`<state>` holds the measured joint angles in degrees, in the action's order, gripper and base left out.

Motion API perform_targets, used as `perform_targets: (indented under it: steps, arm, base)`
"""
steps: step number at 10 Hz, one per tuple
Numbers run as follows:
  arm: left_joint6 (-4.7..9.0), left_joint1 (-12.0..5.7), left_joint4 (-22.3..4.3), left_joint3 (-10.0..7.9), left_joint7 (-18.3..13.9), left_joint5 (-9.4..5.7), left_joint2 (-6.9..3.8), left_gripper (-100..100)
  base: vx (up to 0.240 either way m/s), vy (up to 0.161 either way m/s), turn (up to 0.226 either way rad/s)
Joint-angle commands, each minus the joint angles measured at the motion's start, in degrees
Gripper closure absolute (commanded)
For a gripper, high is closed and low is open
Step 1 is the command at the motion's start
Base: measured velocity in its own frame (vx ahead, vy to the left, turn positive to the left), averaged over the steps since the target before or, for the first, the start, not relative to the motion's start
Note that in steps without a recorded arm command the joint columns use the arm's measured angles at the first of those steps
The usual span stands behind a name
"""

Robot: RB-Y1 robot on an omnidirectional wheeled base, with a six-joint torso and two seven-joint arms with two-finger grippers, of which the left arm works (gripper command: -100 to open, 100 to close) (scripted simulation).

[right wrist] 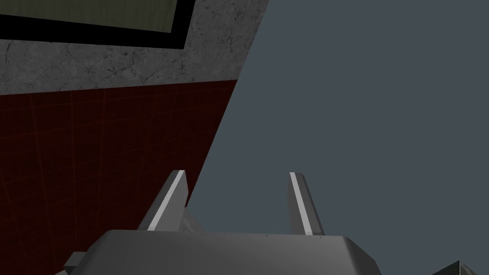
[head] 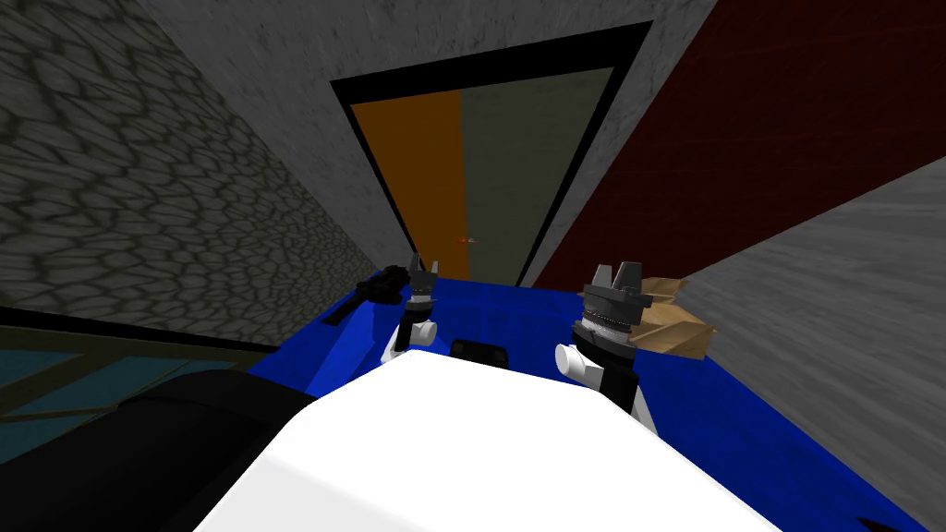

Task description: Pull the door open

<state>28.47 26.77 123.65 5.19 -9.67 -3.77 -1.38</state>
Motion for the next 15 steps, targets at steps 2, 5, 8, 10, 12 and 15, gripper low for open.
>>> perform_targets:
  steps: [2, 5, 8, 10, 12, 15]
  arm:
    - [1.03, -1.40, -3.9, 0.67, 0.2, -1.14, -1.27, -100]
    - [2.05, -2.74, -7.7, 1.46, 0.4, -2.25, -2.41, -100]
    - [2.87, -3.83, -10.8, 2.10, 0.6, -3.15, -3.32, -100]
    - [3.50, -4.66, -13.2, 2.59, 0.7, -3.84, -3.97, -100]
    - [4.12, -5.49, -15.6, 3.08, 0.8, -4.52, -4.62, -100]
    - [5.12, -6.82, -19.3, 3.86, 1.1, -5.61, -5.63, -100]
  base:
    - [0.161, 0.005, -0.004]
    - [0.138, 0.001, 0.000]
    - [0.102, 0.006, 0.000]
    - [0.097, 0.007, 0.004]
    - [0.108, 0.005, 0.000]
    - [0.094, 0.006, 0.003]
